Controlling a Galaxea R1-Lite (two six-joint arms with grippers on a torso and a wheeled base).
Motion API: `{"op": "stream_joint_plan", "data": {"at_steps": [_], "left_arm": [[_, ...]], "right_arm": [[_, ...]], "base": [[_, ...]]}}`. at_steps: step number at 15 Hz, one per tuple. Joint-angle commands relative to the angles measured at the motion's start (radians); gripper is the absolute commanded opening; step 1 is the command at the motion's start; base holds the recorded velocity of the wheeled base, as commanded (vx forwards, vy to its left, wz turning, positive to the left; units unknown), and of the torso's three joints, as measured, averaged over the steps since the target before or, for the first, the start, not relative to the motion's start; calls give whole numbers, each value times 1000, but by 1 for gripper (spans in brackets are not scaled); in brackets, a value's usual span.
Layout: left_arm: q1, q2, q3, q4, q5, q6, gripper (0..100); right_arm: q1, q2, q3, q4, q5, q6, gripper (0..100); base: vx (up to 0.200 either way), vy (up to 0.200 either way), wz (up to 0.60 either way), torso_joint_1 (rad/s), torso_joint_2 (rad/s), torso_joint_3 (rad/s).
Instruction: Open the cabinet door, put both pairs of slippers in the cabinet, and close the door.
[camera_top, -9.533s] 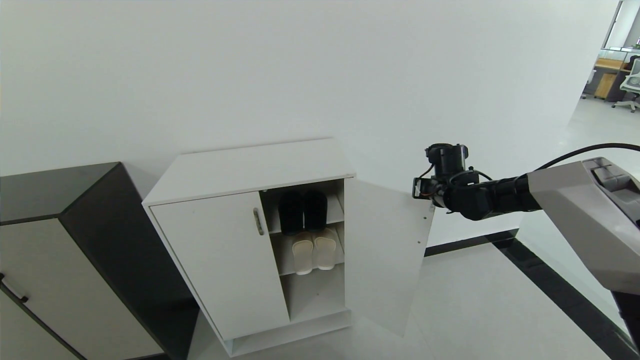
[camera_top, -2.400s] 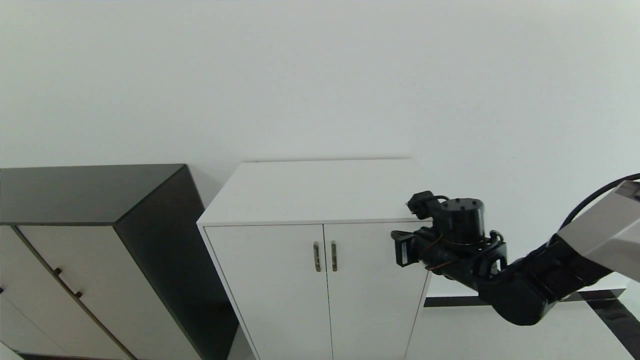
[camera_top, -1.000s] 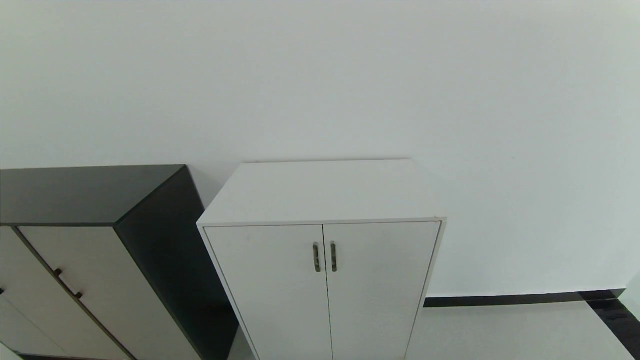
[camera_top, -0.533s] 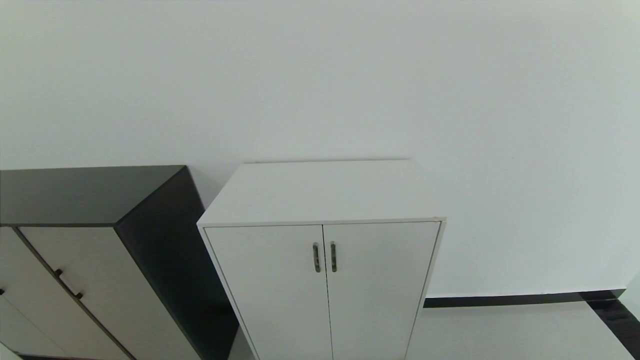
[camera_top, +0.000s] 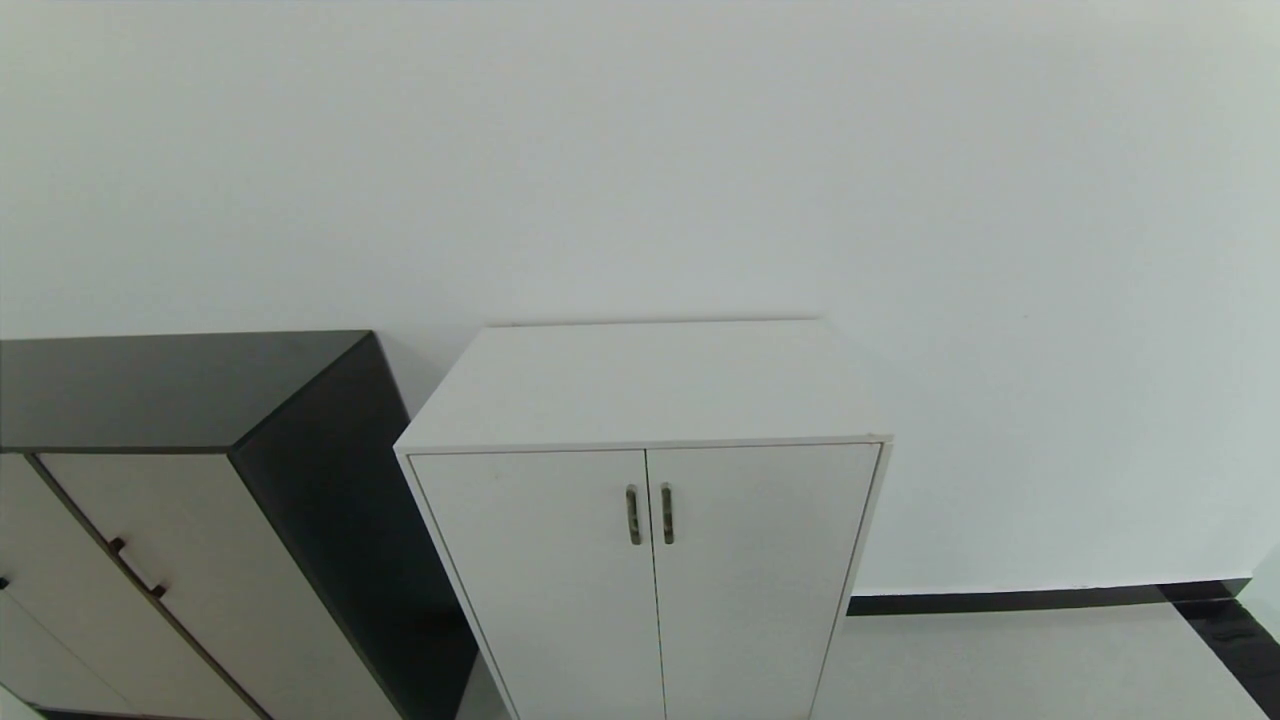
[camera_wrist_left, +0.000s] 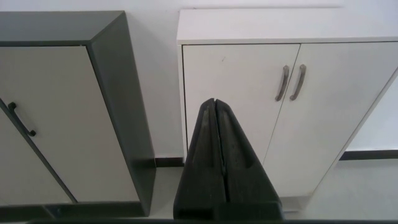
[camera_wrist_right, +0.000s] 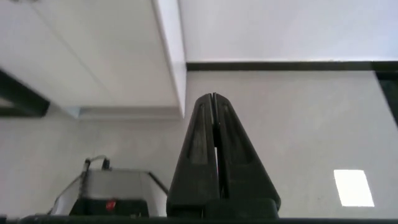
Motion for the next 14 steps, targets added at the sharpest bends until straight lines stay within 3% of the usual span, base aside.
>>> {"op": "stream_joint_plan", "data": {"at_steps": [1,5,8,14], "left_arm": [[0,2,0,0,0,0,0],[0,2,0,0,0,0,0],[1,2,0,0,0,0,0],[0,0,0,0,2,2,0]], "right_arm": [[-56,-140,0,0,0,-1,0],[-43,-275,0,0,2,-1,0],[24,-392,0,0,3,-1,0],[23,-398,0,1,-9,-1,0]], "base": [[0,0,0,0,0,0],[0,0,0,0,0,0],[0,0,0,0,0,0],[0,0,0,0,0,0]]}}
